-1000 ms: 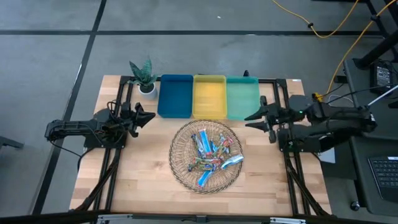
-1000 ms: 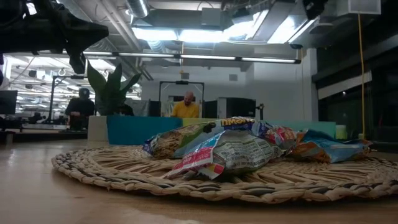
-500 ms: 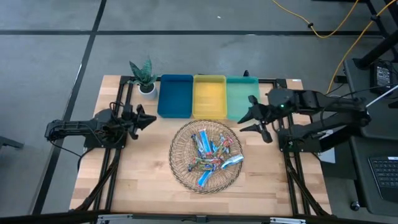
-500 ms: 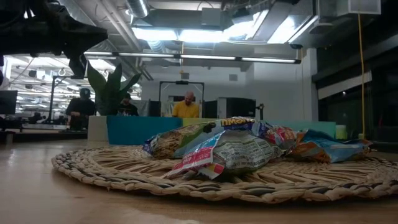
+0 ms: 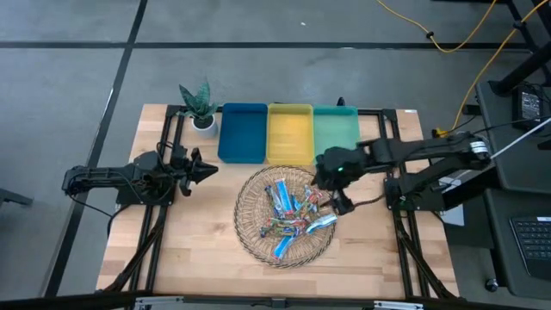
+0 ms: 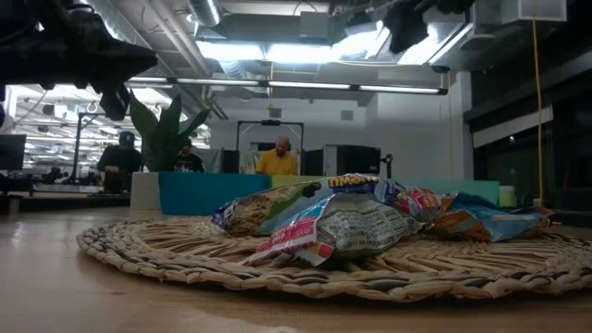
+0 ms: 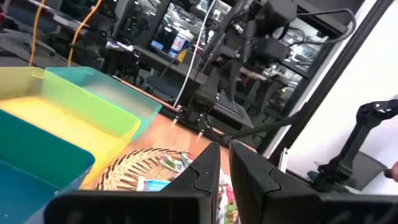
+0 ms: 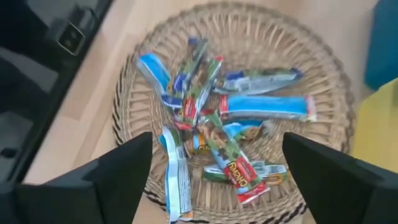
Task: Pick and place Granola Bars by type
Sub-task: Put the red granola bar into the green bin
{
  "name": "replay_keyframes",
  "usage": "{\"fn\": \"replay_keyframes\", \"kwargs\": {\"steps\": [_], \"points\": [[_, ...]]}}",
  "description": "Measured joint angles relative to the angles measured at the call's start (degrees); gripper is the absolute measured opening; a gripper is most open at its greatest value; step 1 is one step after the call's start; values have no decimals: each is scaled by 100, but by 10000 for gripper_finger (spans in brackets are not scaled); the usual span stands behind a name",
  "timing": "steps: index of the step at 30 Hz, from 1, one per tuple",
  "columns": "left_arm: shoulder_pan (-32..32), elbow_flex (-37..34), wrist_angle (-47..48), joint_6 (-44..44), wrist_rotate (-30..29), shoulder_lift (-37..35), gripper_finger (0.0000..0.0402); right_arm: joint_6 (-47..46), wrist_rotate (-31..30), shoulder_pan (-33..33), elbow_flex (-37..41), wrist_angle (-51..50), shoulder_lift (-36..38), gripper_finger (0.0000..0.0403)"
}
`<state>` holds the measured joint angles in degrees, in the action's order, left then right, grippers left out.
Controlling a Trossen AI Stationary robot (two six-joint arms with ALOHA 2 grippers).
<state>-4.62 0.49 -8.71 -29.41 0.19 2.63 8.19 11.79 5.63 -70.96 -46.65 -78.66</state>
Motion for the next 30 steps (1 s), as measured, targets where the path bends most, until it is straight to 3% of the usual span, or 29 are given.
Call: {"fn": "replay_keyframes", "kwargs": {"steps": [9, 18, 30], "points": [[2, 0, 0, 10, 464, -1, 31, 4, -80, 19, 0, 4, -1080, 363], [2, 0, 239, 9, 505, -2, 31, 139, -135, 19, 2, 61, -2161, 363], [2, 0, 493, -108, 611, -2, 31, 61, -758, 17, 4, 87, -3016, 363]]}}
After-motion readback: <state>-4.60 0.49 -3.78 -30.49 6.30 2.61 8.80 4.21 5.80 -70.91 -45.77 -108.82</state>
